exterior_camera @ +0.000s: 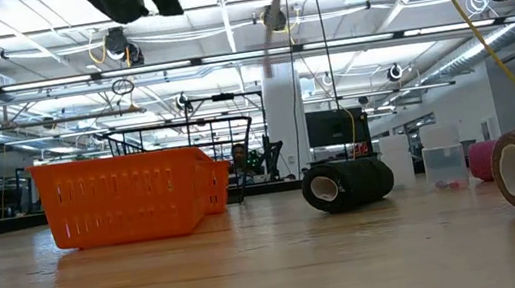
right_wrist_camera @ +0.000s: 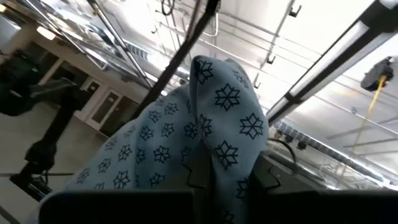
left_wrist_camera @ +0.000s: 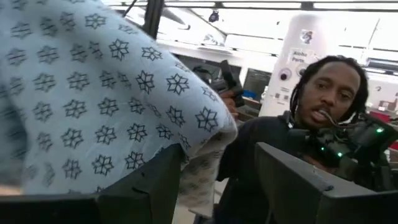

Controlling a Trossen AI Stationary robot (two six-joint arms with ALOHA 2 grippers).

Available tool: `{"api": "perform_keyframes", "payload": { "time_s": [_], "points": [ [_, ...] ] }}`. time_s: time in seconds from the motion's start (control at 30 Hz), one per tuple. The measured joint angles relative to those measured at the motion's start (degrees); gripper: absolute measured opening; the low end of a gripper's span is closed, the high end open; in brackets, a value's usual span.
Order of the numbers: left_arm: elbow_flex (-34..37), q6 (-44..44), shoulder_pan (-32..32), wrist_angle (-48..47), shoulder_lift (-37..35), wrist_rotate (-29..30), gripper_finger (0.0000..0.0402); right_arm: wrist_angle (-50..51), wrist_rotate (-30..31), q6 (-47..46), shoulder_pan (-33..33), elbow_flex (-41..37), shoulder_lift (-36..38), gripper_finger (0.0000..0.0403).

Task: Pick & Place Medicine items
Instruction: Put the blue patient gown into the black wire basket

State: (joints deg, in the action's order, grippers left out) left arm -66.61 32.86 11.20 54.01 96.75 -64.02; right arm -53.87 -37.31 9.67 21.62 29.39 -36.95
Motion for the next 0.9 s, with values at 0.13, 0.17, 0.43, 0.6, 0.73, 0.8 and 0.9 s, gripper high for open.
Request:
{"api": "perform_keyframes", "payload": {
  "time_s": [0.13,0.17,0.43,0.6,0.73,0.8,0.9],
  "points": [
    [0.0,-2.5,-1.2,-0.4,0.0,4.0,0.0214,0.1,2.7,0.8,0.5,0.0,0.1,0.0027],
    [0.0,-2.8,-1.3,-0.5,0.0,5.3,0.0214,0.3,3.9,1.7,0.5,0.0,0.0,0.0027],
    [0.0,-5.5,0.5,-0.7,0.0,10.3,0.0214,0.7,8.2,9.5,0.4,0.0,-0.4,0.0027],
    [0.0,-9.9,2.3,-1.7,0.0,12.2,0.0214,2.7,11.7,13.3,0.4,0.0,-0.3,0.0027],
    [0.0,-11.4,3.1,-2.9,0.0,11.3,0.0225,4.3,12.2,14.0,0.4,0.0,-0.4,0.0027],
    [0.0,-10.7,3.8,-2.8,0.0,9.5,0.0246,4.2,12.2,14.0,0.4,0.0,-0.3,0.0027],
    [0.0,-10.0,4.4,-2.9,0.0,6.3,0.0289,4.3,12.0,14.0,0.4,0.0,-0.3,0.0027]
  ]
}}
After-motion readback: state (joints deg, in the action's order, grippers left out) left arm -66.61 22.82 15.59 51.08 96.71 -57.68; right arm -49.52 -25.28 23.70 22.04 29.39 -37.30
